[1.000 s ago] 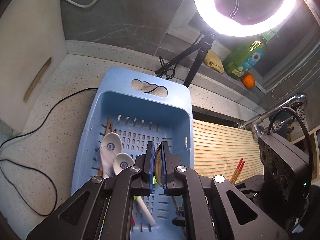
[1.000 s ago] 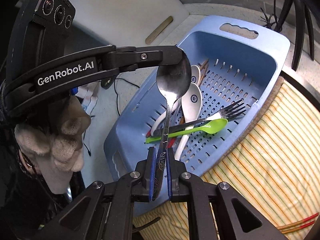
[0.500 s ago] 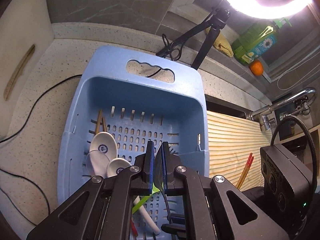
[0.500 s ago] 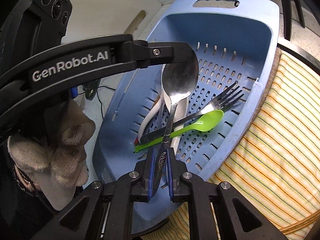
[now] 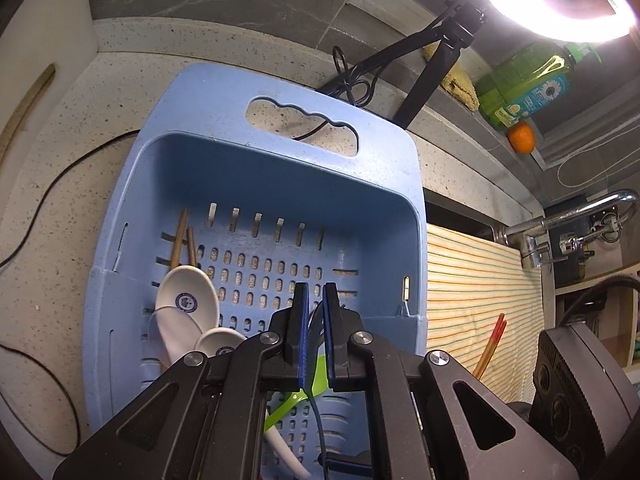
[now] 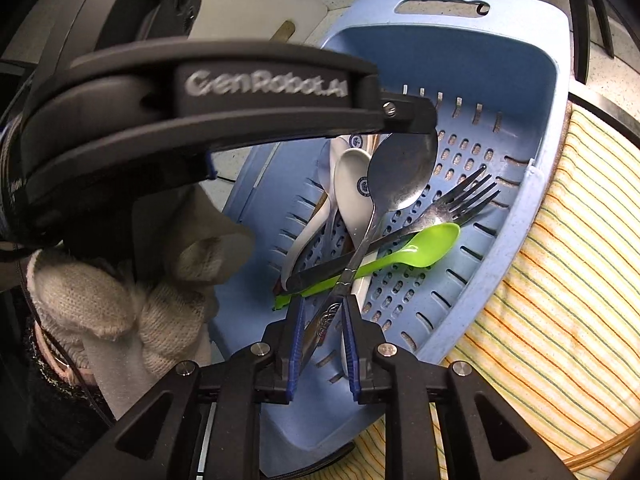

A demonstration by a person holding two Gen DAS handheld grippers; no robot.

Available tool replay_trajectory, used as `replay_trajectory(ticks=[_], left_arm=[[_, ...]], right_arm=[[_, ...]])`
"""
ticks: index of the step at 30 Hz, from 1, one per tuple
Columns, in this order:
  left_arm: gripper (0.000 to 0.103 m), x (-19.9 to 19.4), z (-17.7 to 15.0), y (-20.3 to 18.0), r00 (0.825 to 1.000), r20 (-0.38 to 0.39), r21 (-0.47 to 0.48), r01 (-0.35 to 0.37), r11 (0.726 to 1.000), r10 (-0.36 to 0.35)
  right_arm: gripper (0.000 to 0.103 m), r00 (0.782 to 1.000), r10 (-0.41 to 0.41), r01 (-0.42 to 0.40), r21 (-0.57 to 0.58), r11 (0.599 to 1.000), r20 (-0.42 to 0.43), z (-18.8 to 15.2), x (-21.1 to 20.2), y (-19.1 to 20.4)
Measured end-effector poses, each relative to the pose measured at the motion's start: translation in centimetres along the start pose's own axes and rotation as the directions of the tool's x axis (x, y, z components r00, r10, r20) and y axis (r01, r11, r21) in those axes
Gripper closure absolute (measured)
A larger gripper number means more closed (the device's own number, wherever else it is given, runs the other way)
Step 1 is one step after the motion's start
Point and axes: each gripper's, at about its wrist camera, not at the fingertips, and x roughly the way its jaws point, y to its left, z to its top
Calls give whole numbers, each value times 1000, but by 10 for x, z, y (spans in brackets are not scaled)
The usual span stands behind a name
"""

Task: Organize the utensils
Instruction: 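Open the right gripper to release the spoon and withdraw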

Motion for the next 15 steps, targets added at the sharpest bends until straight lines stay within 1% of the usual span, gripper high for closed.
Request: replay_trajectory(ticks=[5, 11, 15], left_arm=[[98, 4, 1, -1, 1000, -5, -9, 12, 1000, -12], [98, 8, -2, 1, 1000, -10, -26, 4, 1000, -4], [98, 8, -4, 3, 1000, -10, -40, -8, 999, 7]], right_arm=[[84, 1000, -3, 3, -12, 1000, 1, -1, 3, 3], [84, 1000, -9, 9, -8, 1000, 3, -4, 6, 1], [73, 1000, -8, 8, -19, 1000, 14, -3, 2, 1]])
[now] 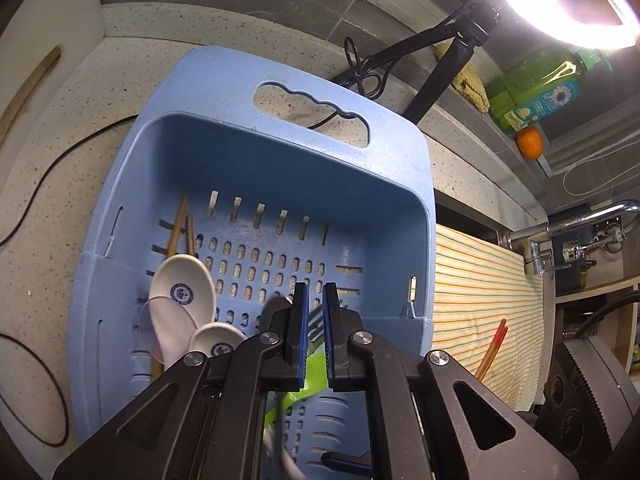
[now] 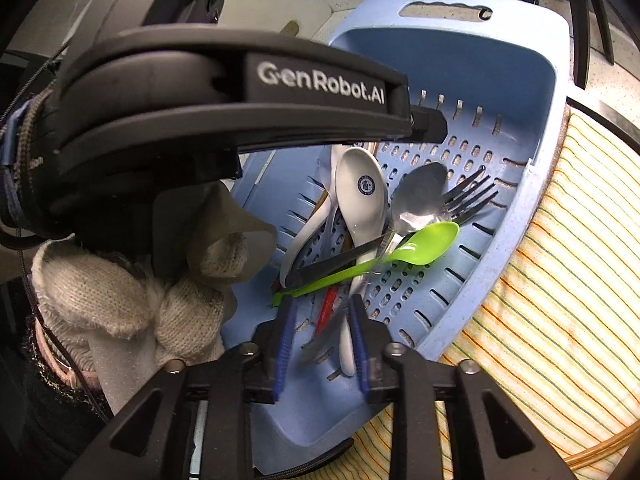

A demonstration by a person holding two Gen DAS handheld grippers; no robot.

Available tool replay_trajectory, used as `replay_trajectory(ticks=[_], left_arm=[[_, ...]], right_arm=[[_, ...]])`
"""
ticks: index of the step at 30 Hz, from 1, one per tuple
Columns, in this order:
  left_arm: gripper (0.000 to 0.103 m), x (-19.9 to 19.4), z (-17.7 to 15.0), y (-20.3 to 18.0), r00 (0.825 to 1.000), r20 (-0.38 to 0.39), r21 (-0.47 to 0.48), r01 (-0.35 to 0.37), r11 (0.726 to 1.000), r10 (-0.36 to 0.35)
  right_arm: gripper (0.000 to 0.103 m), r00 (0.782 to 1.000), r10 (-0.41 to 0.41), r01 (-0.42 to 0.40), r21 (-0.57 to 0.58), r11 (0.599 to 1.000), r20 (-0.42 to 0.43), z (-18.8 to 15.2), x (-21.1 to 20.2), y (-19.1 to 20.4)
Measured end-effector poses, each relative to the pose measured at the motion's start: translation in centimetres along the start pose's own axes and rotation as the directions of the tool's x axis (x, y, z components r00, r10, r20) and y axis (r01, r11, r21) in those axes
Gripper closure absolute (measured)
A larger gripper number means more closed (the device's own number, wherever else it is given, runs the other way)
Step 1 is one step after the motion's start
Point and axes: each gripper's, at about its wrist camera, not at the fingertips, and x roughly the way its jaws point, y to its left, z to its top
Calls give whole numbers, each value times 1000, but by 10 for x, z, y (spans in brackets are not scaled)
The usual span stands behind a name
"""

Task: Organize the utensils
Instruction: 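Open the right gripper to release the spoon and withdraw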

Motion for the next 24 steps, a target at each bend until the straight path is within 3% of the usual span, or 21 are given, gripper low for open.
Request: replay_trajectory(ticks=[14, 24], left_arm=[[98, -48, -19, 0, 993, 103, -41, -50, 998, 54], [92, -87, -67, -35, 974, 212, -93, -57, 994, 76]], right_arm=[[72, 998, 49, -42, -137, 990, 44, -29, -52, 1], [71, 998, 32, -19, -230, 973, 52, -48, -122, -46]])
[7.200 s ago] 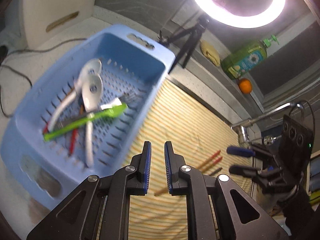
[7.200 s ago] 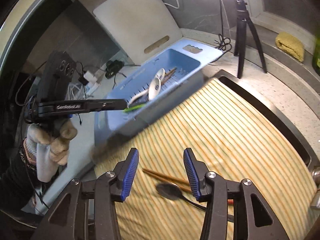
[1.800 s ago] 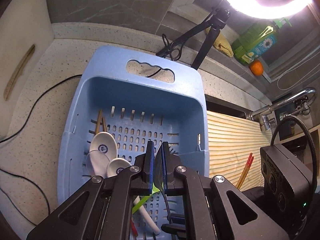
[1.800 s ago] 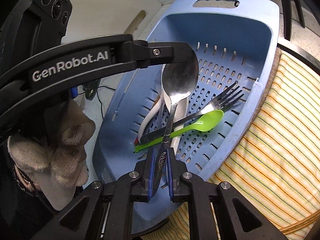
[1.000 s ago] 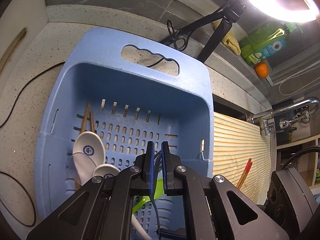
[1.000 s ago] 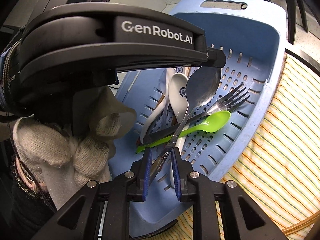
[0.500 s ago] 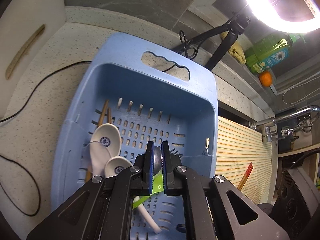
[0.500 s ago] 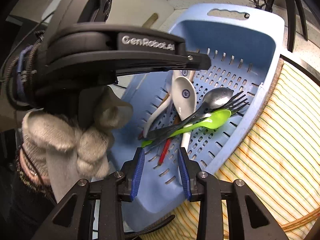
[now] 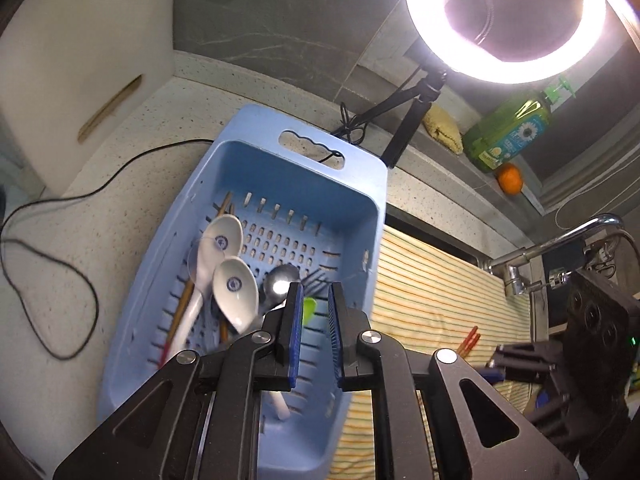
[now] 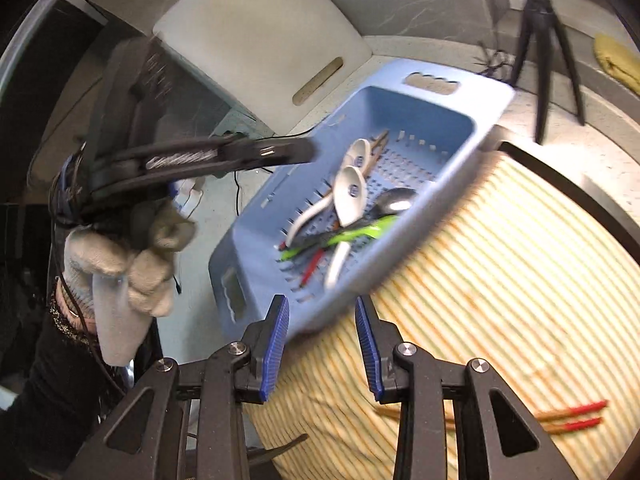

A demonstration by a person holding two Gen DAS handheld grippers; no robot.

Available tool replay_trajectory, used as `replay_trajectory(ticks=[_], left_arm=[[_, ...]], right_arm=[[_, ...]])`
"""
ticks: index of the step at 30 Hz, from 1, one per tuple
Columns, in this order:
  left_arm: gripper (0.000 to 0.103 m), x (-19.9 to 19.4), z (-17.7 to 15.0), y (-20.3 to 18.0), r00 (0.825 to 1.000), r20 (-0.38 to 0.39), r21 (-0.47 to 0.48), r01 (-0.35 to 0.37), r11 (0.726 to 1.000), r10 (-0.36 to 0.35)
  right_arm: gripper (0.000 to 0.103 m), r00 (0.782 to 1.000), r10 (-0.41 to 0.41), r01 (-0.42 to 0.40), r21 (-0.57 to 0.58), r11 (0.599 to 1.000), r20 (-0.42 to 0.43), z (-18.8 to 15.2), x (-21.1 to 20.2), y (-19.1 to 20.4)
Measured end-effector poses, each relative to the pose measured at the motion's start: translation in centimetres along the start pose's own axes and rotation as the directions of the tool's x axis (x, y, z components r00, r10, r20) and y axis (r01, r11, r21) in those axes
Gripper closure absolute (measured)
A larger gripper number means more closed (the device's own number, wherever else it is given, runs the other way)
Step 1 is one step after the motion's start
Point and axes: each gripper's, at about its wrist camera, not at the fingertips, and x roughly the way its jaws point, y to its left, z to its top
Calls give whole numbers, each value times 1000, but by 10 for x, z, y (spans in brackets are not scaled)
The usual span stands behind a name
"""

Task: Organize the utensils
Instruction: 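Open the right gripper to release the spoon and withdraw, then move the right gripper to the red-tipped chopsticks and spread them apart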

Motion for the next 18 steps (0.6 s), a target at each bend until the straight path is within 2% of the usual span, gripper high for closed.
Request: replay_trajectory(ticks=[4, 11, 15, 18], left_arm=[[92, -11, -29, -18, 1000, 30, -40, 11, 999, -10], [92, -3, -100, -62, 998, 39, -110, 62, 992, -58], [92, 18, -143, -84, 995, 18, -175, 101, 979, -99], [92, 37, -162, -95, 992, 2, -214, 123, 969, -125]], right_arm=[[71, 999, -25, 23, -49, 999, -23, -17, -24, -29], [71, 985, -138, 116, -188, 975, -107, -41, -44, -80], [71, 979, -133, 105, -174, 979, -157, -42, -46, -116], [71, 973, -139, 108, -167, 980, -183, -40, -42, -134]])
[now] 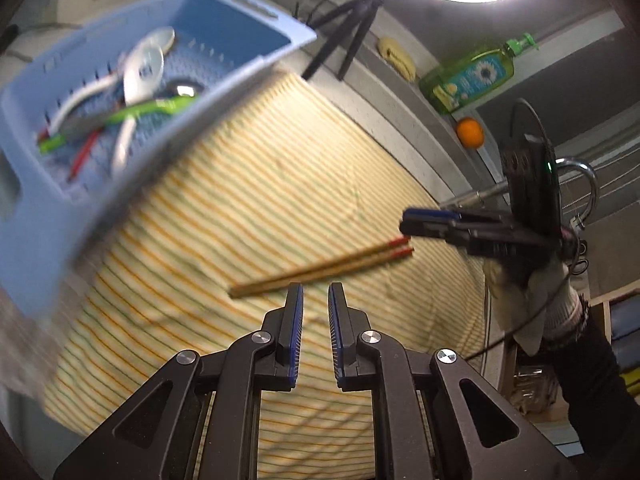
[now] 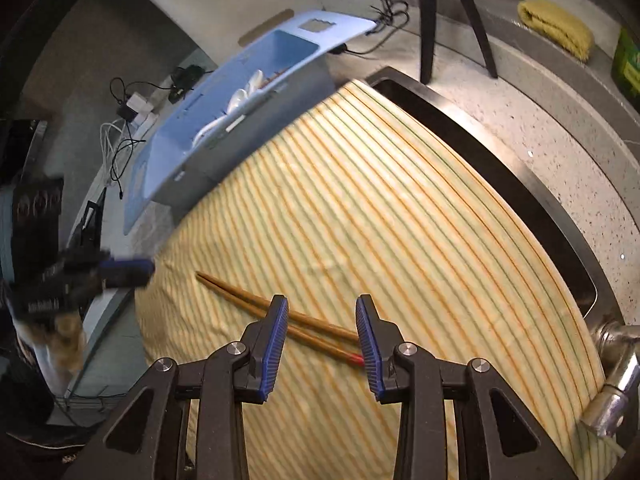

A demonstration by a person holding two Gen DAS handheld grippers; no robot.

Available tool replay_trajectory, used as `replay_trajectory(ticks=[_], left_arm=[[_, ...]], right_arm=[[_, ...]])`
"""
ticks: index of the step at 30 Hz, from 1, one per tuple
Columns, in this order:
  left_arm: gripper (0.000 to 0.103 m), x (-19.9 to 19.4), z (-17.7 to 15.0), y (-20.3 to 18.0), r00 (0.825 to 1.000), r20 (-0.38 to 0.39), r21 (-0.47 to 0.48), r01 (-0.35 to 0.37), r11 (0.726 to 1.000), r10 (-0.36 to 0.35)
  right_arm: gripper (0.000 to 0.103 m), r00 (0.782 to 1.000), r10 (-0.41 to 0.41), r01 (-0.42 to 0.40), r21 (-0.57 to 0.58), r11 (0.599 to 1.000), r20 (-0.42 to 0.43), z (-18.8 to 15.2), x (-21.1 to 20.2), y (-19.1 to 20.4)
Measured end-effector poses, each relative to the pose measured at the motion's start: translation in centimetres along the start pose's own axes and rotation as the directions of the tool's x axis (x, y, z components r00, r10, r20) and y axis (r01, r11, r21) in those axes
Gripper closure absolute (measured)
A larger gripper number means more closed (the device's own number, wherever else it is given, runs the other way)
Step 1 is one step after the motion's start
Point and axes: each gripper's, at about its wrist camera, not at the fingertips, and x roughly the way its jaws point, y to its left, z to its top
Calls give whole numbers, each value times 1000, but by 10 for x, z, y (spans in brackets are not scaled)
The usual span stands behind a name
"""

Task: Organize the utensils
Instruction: 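Move the right gripper to the red-tipped chopsticks and spread them apart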

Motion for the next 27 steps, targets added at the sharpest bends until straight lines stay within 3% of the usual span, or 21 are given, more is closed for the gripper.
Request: replay_trajectory(ticks=[4, 7, 16, 27], left_arm=[[92, 18, -15, -1, 999, -18, -60, 39, 997, -40], [92, 26, -18, -3, 999, -32, -58, 27, 998, -29], [92, 37, -15, 7, 991, -39, -23, -128, 992, 127], [92, 45, 13, 15, 985, -30, 10, -170, 985, 170]], right_arm=[[71, 999, 17, -16, 35, 999, -33, 2, 10, -14], [71, 998, 17, -15, 46, 999, -55, 0, 17, -19], [67, 996, 33, -27, 73, 997, -83, -1, 26, -26], [66, 982, 101, -88, 87, 992, -161, -21, 26, -25]])
